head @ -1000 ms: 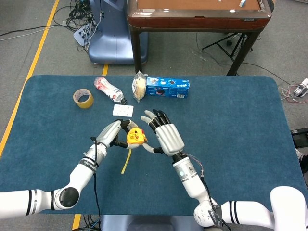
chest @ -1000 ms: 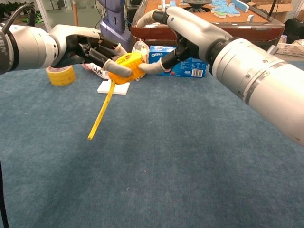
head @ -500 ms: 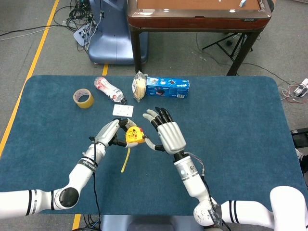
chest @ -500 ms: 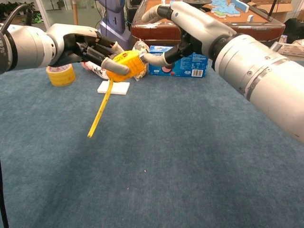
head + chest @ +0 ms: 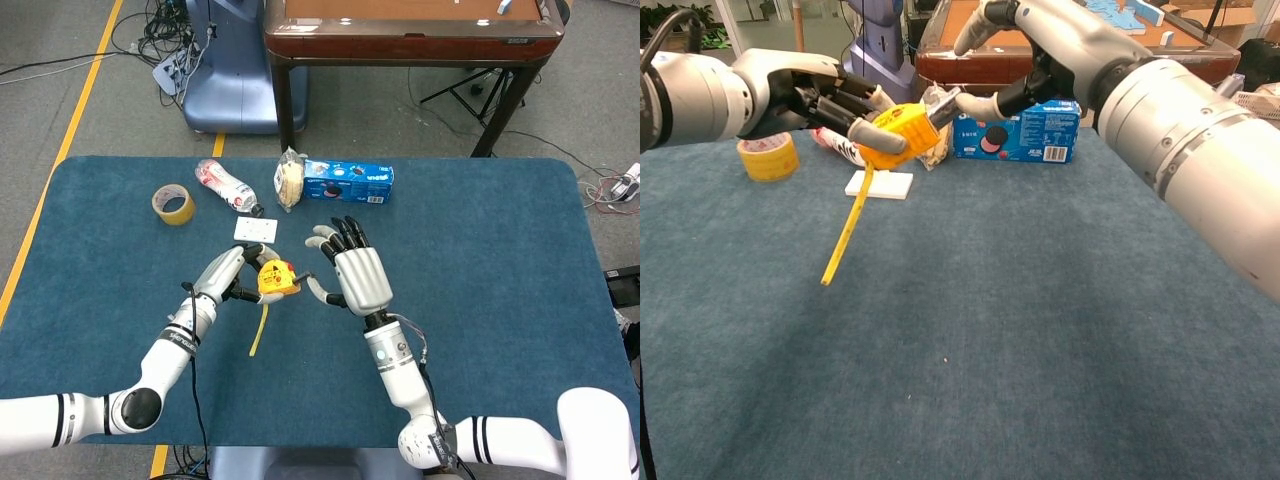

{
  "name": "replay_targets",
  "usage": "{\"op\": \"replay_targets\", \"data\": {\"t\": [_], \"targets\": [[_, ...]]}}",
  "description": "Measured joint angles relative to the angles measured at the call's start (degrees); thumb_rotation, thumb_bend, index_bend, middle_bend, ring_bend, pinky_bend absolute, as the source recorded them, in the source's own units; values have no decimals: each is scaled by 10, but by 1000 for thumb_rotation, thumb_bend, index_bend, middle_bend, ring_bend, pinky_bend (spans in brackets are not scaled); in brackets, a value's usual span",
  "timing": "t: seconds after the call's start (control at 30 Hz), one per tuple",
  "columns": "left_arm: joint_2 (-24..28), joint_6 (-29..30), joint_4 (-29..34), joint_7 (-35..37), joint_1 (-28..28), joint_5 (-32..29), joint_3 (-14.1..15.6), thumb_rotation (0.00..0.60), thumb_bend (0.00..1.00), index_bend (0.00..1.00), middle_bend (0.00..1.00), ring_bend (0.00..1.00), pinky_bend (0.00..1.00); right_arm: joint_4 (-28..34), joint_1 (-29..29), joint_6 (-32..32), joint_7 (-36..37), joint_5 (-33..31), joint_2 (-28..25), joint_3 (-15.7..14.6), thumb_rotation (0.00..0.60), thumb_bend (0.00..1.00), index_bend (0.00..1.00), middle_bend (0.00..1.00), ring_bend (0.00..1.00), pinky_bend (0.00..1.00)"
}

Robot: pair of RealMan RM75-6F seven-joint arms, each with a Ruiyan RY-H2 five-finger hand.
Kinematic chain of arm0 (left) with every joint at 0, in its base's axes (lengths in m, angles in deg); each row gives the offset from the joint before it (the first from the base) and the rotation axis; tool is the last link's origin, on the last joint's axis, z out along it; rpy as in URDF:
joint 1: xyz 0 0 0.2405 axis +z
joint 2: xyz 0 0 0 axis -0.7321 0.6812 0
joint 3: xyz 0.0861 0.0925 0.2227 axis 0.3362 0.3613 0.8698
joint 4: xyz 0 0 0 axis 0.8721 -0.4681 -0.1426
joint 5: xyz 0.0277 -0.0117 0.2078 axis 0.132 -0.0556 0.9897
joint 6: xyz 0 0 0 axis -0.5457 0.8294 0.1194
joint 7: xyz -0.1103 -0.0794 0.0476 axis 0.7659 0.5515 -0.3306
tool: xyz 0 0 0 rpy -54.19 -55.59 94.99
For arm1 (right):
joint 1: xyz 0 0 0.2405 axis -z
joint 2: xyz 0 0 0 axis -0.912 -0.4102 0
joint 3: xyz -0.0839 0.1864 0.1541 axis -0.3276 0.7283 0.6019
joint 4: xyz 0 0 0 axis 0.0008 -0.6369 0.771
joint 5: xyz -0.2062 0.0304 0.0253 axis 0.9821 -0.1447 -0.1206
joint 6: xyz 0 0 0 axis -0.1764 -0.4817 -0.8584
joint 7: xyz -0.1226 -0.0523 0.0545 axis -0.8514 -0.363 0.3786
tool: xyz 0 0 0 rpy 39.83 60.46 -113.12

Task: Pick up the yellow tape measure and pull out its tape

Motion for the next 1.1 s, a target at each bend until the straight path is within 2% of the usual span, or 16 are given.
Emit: {"op": "replay_targets", "data": {"t": [0.23, 0.5, 1.1], "targets": [[2, -1, 0, 4, 2, 3, 0, 600, 146, 520, 571, 379, 32, -3, -1, 6, -3, -1, 7, 2, 600, 395, 465, 290, 155, 33], [5, -3, 0, 9, 4, 4, 0, 600, 146, 520, 571, 379, 32, -4, -2, 6, -3, -3, 9, 3, 600, 396, 493, 293, 160, 33], [3, -12, -12, 20, 5, 6, 2, 600, 146, 518, 571, 379, 32, -8, -1, -1, 10, -13, 8, 6, 600, 588, 539, 314, 179, 33]]}}
